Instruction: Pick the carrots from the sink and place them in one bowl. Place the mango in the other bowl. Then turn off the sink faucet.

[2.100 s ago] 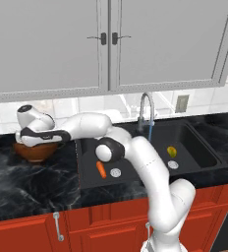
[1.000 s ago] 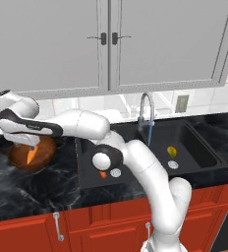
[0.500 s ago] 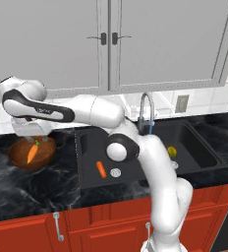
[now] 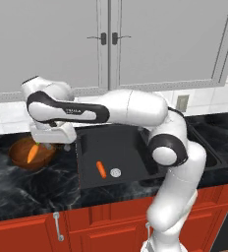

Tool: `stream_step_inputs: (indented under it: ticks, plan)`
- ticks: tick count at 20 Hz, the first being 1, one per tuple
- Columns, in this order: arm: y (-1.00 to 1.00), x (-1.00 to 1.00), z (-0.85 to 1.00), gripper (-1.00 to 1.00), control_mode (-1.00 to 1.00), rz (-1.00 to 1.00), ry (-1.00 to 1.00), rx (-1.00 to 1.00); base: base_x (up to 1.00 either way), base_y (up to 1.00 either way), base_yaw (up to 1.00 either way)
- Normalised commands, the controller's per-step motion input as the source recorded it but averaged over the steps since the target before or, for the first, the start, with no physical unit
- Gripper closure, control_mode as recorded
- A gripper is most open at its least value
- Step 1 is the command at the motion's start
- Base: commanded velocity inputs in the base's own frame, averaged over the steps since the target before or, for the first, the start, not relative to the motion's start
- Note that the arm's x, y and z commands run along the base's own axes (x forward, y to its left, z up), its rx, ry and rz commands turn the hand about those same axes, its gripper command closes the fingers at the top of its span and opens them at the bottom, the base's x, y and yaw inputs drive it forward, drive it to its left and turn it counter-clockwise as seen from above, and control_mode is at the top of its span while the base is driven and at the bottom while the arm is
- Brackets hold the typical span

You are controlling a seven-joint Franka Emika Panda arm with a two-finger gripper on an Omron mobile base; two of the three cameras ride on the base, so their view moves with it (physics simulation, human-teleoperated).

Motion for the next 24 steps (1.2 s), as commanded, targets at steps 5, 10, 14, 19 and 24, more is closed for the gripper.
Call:
stream_step_inputs:
  ticks: [5,10,14,19,24]
  plan:
    - [-1.0,-0.75,0.0,-1.0,-1.0,0.0,-0.04,0.1,0.0,0.0,0.0]
    - [-1.0,-0.47,0.03,-1.0,-1.0,0.0,-0.07,0.02,0.0,0.0,0.0]
    - [-1.0,-0.28,0.14,-1.0,-1.0,0.0,-0.02,0.07,0.0,0.0,0.0]
    - [-1.0,-0.05,0.22,-1.0,-1.0,0.02,0.0,0.13,0.0,0.0,0.0]
    - [-0.98,0.0,0.18,-1.0,-1.0,0.11,0.0,0.2,0.0,0.0,0.0]
